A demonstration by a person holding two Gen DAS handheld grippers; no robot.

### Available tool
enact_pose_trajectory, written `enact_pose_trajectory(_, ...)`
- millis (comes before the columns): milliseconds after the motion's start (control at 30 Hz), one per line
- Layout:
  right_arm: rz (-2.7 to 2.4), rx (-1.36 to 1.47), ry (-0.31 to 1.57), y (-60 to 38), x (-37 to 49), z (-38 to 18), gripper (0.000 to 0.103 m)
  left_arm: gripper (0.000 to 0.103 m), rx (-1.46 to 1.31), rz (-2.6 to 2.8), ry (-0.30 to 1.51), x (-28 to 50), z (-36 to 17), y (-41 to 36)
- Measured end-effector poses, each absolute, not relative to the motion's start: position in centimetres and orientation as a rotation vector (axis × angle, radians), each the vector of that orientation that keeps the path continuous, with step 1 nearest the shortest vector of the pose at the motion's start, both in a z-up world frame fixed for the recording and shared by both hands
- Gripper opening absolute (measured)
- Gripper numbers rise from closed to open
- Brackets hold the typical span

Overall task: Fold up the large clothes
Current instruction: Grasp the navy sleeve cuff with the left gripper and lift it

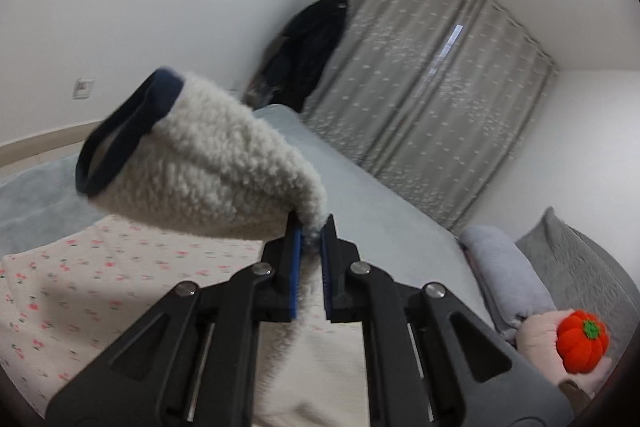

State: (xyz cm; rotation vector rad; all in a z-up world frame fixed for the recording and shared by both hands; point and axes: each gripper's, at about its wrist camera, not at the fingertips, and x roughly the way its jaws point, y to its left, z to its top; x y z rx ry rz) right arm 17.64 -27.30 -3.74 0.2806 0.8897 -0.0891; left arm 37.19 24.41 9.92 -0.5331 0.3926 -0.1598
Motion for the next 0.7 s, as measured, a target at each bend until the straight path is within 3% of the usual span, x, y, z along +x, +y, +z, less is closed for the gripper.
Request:
enact_pose_trajectory(333,-0.117,0.335,0.877,-31.1,16.2,-4.3,0.084,0.01,-0.367,-0.4,0.431,36.8,14.5,6.1)
enact_pose_trajectory(700,-0.153,0.515,0.815,-35.9,14.3,-5.0,0.084,0.01,-0.312,-0.645,0.628,34.5,6.9,-13.3)
